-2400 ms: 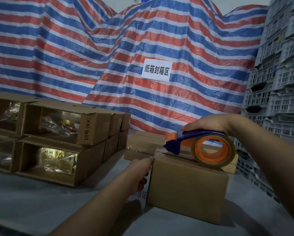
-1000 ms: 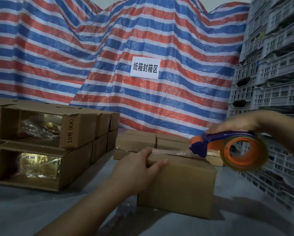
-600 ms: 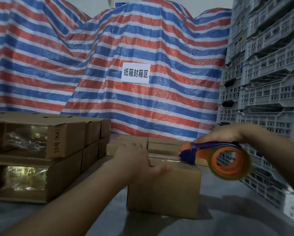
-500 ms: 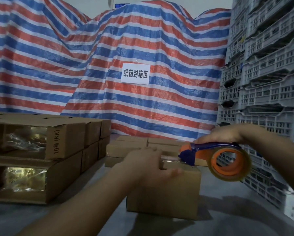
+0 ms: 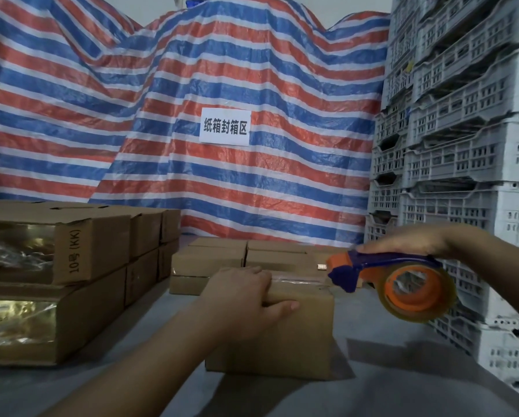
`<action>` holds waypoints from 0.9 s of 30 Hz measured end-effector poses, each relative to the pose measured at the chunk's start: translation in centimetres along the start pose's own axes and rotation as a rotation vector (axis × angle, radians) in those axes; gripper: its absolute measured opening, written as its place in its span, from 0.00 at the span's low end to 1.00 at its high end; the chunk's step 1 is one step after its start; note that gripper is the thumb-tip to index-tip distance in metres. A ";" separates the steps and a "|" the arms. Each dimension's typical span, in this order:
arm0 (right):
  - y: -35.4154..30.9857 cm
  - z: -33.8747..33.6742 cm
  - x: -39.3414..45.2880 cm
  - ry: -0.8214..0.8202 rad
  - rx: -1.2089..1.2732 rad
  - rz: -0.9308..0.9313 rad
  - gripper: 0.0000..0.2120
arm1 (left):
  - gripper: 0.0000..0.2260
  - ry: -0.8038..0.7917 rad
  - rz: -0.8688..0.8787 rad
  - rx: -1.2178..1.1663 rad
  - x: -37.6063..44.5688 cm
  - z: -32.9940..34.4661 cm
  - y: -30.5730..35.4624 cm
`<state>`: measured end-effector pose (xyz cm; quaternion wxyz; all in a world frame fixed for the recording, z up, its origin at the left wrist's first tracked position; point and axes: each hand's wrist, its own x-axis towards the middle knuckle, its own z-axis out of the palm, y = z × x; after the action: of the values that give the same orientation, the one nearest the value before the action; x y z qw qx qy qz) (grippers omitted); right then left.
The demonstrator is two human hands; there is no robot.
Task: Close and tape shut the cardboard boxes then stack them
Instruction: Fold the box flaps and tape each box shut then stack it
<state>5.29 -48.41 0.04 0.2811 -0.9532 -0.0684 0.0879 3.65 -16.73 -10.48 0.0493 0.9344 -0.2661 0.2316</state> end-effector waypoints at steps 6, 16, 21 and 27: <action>2.1 2.3 0.8 0.066 -0.044 -0.009 0.28 | 0.37 -0.076 -0.023 -0.127 0.1 -0.7 0.2; 3.4 4.0 0.4 0.034 0.115 -0.114 0.19 | 0.31 -0.102 0.102 -0.100 3.0 0.3 6.0; 4.2 3.6 0.0 0.071 0.133 -0.121 0.24 | 0.27 -0.097 0.099 -0.086 3.0 0.6 5.5; 7.5 1.6 -2.0 0.047 0.100 -0.065 0.30 | 0.27 -0.109 0.091 -0.080 2.9 0.6 5.6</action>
<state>3.58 -54.20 -5.09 0.3327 -0.9370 -0.0883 0.0595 3.18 -22.97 -9.80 0.0614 0.9298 -0.3198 0.1716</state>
